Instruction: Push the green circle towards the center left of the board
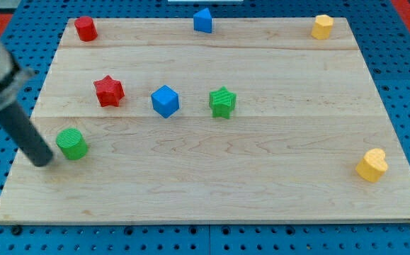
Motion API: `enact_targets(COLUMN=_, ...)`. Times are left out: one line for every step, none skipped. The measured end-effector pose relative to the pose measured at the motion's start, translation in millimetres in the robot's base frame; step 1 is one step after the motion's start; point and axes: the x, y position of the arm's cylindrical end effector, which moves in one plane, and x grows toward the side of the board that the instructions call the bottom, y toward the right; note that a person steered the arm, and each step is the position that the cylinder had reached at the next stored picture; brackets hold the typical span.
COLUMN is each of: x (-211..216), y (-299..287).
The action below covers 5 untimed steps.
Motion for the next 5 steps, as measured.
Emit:
enact_targets(x=2, y=28)
enact_targets(x=-19, y=27)
enact_targets(x=-41, y=28)
enact_targets(x=-40, y=66)
enact_targets(x=-85, y=28)
